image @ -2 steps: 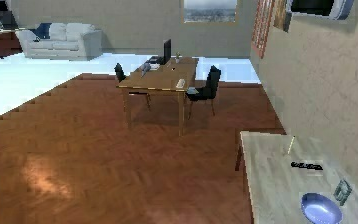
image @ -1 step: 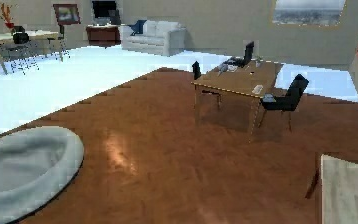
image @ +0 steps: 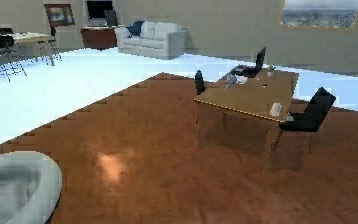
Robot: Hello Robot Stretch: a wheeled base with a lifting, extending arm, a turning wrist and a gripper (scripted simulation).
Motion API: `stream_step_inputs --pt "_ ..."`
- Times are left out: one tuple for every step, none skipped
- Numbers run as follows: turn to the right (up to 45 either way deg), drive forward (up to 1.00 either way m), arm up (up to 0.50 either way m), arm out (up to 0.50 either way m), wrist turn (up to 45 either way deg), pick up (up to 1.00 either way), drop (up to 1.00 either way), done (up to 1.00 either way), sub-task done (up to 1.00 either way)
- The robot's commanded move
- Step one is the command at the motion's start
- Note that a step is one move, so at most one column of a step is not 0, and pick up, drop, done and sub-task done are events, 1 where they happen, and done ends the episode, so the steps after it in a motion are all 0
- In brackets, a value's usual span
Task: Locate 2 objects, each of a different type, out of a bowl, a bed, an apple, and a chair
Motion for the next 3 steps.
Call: stream_step_inputs --pt "30.0 0.00 0.00 0.00 0.0 0.00 0.00 0.00 0.00" --pt "0.0 1.00 0.00 0.00 0.0 0.00 0.00 0.00 0.00" --pt "24.0 0.00 0.00 0.00 0.0 0.00 0.00 0.00 0.00"
